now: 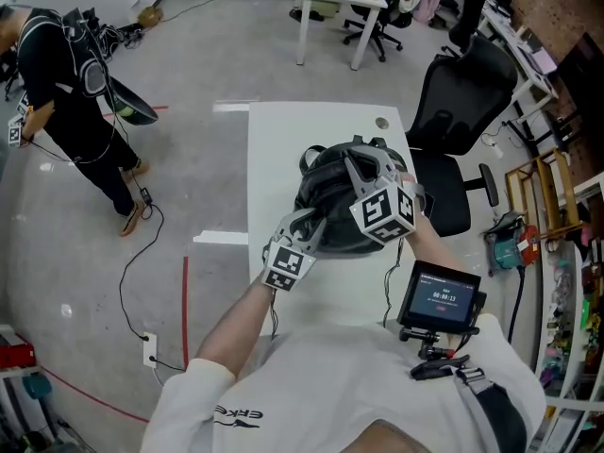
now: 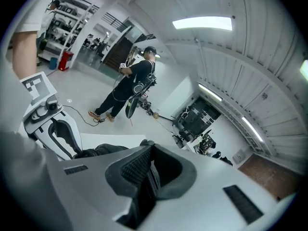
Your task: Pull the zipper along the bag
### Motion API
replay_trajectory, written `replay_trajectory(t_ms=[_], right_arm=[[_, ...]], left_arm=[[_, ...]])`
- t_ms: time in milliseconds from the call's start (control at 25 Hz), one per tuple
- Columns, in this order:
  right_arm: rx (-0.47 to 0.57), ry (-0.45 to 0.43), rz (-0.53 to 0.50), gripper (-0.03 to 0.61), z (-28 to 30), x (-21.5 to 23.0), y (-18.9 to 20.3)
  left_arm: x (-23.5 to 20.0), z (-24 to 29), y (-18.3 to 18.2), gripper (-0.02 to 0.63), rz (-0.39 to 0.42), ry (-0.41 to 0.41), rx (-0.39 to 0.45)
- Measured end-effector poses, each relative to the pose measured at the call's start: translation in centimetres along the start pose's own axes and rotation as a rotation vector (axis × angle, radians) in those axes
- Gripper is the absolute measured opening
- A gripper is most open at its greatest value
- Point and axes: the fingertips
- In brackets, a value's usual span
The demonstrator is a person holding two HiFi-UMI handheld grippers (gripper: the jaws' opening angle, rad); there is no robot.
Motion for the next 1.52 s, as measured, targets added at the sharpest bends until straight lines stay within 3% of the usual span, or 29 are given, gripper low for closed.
replay_trajectory(t_ms=[400, 1520], right_arm=[[-0.05, -0.089, -0.144, 0.021, 1.5, -1.3, -1.0], [-0.174, -0.267, -0.365, 0.021, 6.4, -8.1, -2.0]], left_arm=[[0.1, 0.3, 0.0, 0.076, -0.002, -0.006, -0.001], [-0.2, 0.0, 1.0, 0.077, -0.011, 0.005, 0.009]])
Point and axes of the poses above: the fingertips, and each gripper's own axes: z forward along the fingers, x to its right, y out of its underside, and after that the axes turned 7 degrees about x, right-handed
